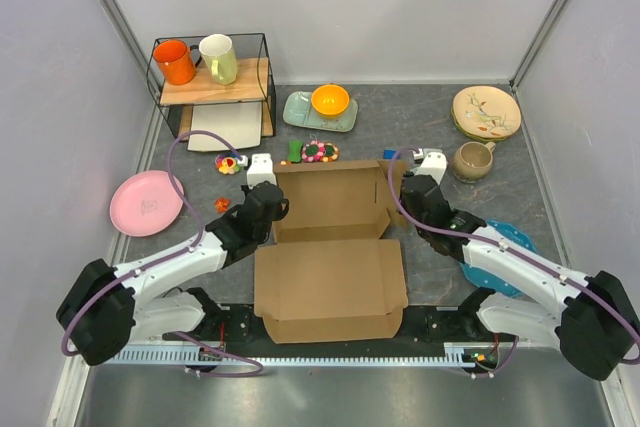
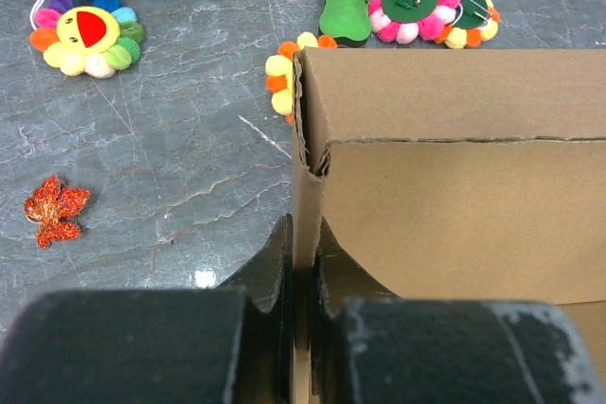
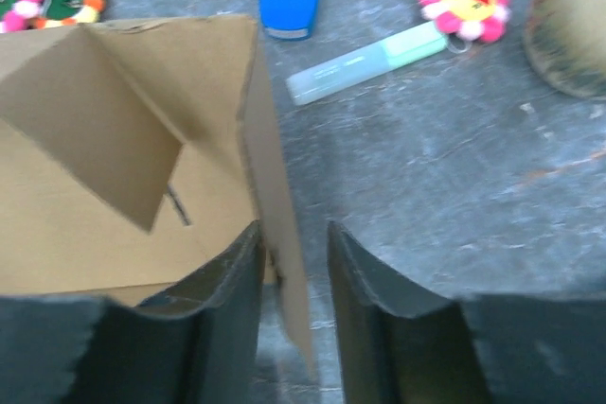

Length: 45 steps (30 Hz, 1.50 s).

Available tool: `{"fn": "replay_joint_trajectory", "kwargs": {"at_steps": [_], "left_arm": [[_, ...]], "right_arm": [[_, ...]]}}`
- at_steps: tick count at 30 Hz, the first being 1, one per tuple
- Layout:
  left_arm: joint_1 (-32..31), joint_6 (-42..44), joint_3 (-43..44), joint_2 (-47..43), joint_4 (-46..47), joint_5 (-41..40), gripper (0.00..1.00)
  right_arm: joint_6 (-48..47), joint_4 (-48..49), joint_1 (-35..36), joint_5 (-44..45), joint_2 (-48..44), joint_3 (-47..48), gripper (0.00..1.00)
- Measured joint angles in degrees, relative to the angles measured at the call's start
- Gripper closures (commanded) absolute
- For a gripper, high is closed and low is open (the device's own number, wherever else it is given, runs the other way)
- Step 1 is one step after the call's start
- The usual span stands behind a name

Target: Fold the paper box

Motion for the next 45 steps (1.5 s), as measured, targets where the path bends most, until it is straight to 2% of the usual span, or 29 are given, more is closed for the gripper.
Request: {"fn": "replay_joint_trajectory", "kwargs": {"at_steps": [1,3,4,7,12,20,26,29,32,33,36,40,45], "left_arm": [[0.0,0.0,0.0,0.1,0.0,0.0,0.98],[0.0,0.0,0.0,0.2,0.2,0.0,0.98],[0.0,0.0,0.0,0.2,0.2,0.0,0.98],[0.0,0.0,0.0,0.3,0.2,-0.2,0.98],[0.1,0.0,0.0,0.6,0.6,-0.8,0.98],[0.1,0.0,0.0,1.4,1.4,-1.1,0.98],[0.1,0.0,0.0,2.2,1.5,-1.2,0.98],[0.1,0.0,0.0,2.2,1.5,-1.2,0.98],[0.2,0.0,0.0,2.3,1.7,-1.2,0.98],[0.2,0.0,0.0,2.3,1.9,-1.1,0.98],[0.0,0.0,0.0,2.3,2.4,0.1,0.98],[0.0,0.0,0.0,2.3,2.5,0.4,0.98],[0.0,0.0,0.0,2.3,2.5,0.4,0.98]], "right_arm": [[-0.3,0.9,0.0,-1.4,0.0,-0.3,0.72],[-0.5,2.1,0.0,-3.8,-0.6,-0.7,0.78],[-0.6,2.4,0.0,-5.2,-1.2,-0.9,0.84],[-0.7,2.5,0.0,-8.7,-4.0,-1.2,0.89],[-0.1,2.0,-0.2,-13.2,-7.3,-1.2,0.94],[1.4,1.4,0.2,-18.9,-9.4,-1.3,0.95],[1.3,5.0,4.8,-19.2,-5.6,-0.4,0.86],[1.3,6.1,6.0,-18.6,-4.6,-0.3,0.77],[1.0,6.2,6.8,-18.9,-4.5,-0.3,0.61],[1.0,6.1,6.9,-19.5,-4.4,-0.3,0.52],[0.9,4.3,7.5,-20.9,-4.2,-0.3,0.40],[0.3,0.7,7.9,-20.8,-5.7,-0.3,0.33],[-0.9,-3.8,7.9,-18.8,-13.2,1.0,0.29]]}}
